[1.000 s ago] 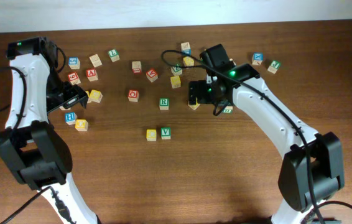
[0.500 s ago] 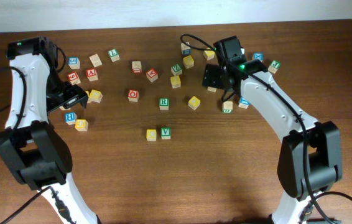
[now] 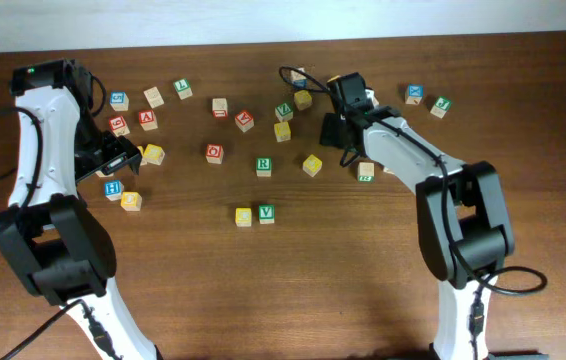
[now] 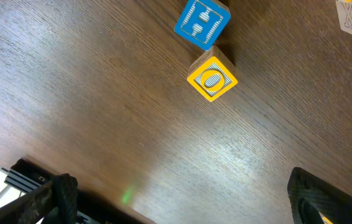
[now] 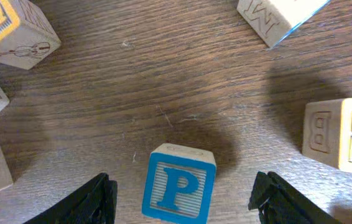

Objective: Spell out CVPR
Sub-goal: 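Carry the blue P block and place it right of the V block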

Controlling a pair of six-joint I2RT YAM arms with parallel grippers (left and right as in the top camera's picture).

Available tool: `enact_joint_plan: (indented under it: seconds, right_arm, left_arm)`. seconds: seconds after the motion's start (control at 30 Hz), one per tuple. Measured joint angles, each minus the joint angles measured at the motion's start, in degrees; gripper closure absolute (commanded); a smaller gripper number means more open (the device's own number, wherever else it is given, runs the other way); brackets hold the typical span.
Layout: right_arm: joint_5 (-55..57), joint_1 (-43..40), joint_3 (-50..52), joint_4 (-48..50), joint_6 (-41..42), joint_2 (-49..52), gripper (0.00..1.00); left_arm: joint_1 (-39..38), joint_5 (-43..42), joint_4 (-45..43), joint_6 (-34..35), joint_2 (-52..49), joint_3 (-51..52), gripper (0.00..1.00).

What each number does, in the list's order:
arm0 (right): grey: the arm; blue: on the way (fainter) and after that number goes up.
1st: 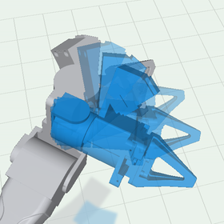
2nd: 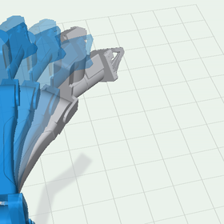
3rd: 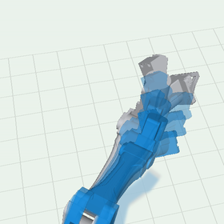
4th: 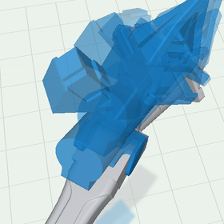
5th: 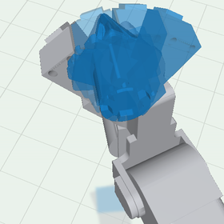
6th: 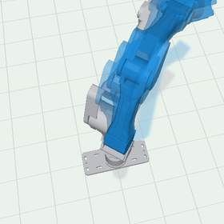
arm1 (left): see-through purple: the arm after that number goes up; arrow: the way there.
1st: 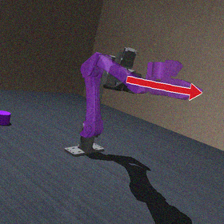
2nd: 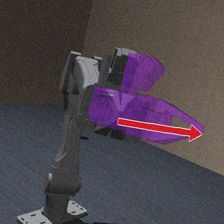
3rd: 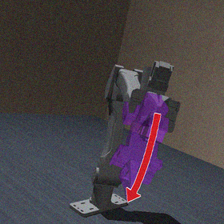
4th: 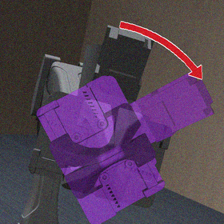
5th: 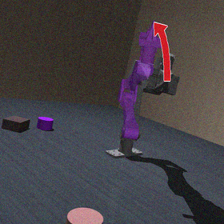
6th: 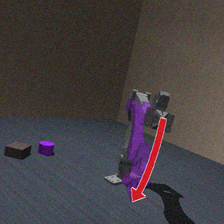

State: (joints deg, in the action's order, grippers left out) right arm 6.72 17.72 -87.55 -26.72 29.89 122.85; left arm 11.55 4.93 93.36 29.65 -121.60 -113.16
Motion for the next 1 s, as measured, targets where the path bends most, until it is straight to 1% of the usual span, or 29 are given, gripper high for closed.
enact_joint_plan:
  seconds: [0.13, 0.17, 0.2, 0.23, 0.27, 0.3, 0.33, 0.4, 0.43, 0.63, 0.7, 0.77, 0.87, 0.97, 1.0]
  right_arm:
    - [-0.11, 0.0, 0.0, 2.97, 0.2, 0.22, 0.32]
    - [-0.07, 0.0, -0.02, 2.99, 0.17, 0.57, 0.36]
    - [-0.02, 0.0, -0.02, 2.97, 0.13, 1.57, 0.46]
    - [0.59, 0.0, -0.02, 2.99, 0.15, 2.45, 0.48]
    - [0.79, 0.0, -0.02, 2.97, 0.26, 2.47, 0.52]
    - [0.79, 0.0, -0.02, 2.97, 0.07, 2.47, 0.61]
    - [0.79, 0.0, -0.02, 2.97, 0.17, 2.47, 0.64]
    - [0.79, 0.0, -0.02, 2.95, 0.33, 2.47, 0.66]
    - [0.81, 0.0, -0.02, 2.97, 0.33, 2.47, 0.69]
    - [0.79, 0.0, -0.02, 1.4, 0.31, 2.45, 0.7]
    - [0.79, 0.0, -0.07, 0.35, 0.2, 2.29, 0.74]
    - [0.72, 0.0, -0.28, -1.97, 0.17, 1.86, 0.75]
    - [-2.16, 0.0, -3.17, -10.71, 0.15, 0.81, 0.74]
    - [-5.29, 0.0, -9.11, -23.82, 0.11, -3.69, 0.74]
    - [-6.8, 0.0, -11.58, -30.34, -0.37, -5.99, 0.74]
  left_arm:
    - [0.0, 0.0, 0.0, 0.0, 0.0, 0.0, 0.01]
    - [0.0, 0.0, 0.0, 0.0, 0.0, 0.0, 0.01]
    - [0.0, 0.0, 0.0, 0.0, 0.0, 0.0, 0.01]
    - [0.0, 0.0, 0.0, 0.0, 0.0, 0.0, 0.01]
    - [0.0, 0.02, 0.02, 0.0, 0.0, 0.0, 0.01]
    - [0.0, 0.0, 0.02, 0.0, 0.0, 0.0, 0.01]
    - [0.0, 0.0, 0.02, 0.0, 0.0, 0.0, 0.01]
    - [0.0, 0.0, 0.02, 0.0, 0.0, 0.0, 0.01]
    - [0.0, 0.0, 0.02, 0.0, 0.0, 0.0, 0.01]
    - [0.0, 0.0, 0.0, 0.0, 0.0, 0.0, 0.01]
    - [0.0, 0.0, 0.0, 0.0, 0.0, 0.0, 0.01]
    - [0.0, 0.0, 0.0, 0.0, 0.0, 0.0, 0.01]
    - [0.0, 0.0, 0.02, 0.0, 0.0, 0.0, 0.01]
    - [0.0, 0.0, -0.02, 0.0, 0.0, 0.0, 0.01]
    - [0.0, 0.0, -0.07, 0.0, 0.0, 0.0, 0.01]
